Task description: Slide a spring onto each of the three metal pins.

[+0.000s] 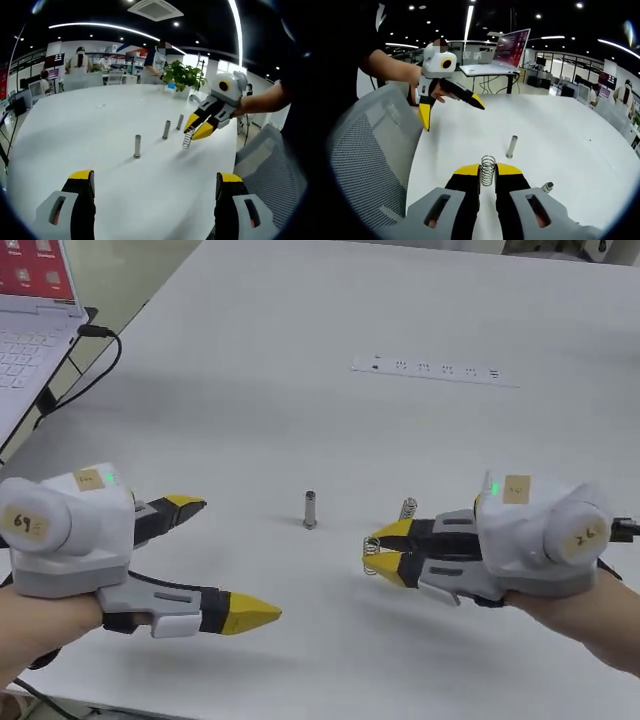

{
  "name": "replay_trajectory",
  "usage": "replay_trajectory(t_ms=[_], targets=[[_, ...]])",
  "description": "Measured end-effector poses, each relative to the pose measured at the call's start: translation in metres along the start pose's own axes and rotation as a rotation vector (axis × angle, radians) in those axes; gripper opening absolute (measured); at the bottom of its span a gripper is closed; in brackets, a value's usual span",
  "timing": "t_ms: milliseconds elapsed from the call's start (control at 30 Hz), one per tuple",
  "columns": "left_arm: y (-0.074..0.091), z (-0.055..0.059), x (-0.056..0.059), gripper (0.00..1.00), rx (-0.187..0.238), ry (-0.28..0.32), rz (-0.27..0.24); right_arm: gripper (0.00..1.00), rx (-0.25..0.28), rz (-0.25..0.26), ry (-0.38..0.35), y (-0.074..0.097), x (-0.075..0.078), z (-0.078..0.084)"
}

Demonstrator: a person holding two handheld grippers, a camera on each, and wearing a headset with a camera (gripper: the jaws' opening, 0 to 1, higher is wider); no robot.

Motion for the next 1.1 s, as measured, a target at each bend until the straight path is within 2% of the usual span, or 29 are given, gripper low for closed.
replay_trajectory(t_ms=[233, 400, 633, 1100], targets=[[0.002, 0.005, -0.001, 0.98, -0.002, 0.011, -0.008, 0.08, 0.025, 0.02, -0.004, -0.01, 0.014, -0.018], [0.004, 0.007, -0.005, 0.98, 0.002, 0.018, -0.016, 0.08, 0.059, 0.039, -0.054, -0.013, 0.024, -0.028], [0.001, 0.007, -0.003, 0.98, 0.006, 0.022, -0.01, 0.08, 0.113, 0.051, -0.118, -0.015, 0.034, -0.043], [-0.001, 0.006, -0.003, 0.98, 0.008, 0.024, -0.003, 0.08, 0.131, 0.058, -0.146, -0.027, 0.044, -0.058]])
Point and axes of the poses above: the centre of the closed fingertips' face, and the gripper's own axes: y roughly backward along the fingers, x roughly to its right, z roughly out of its underside, the point moved 9 cm from there along y, roughly backward along the fingers, and after that the axes turned 15 degrees about -x, right-handed, at the moved point
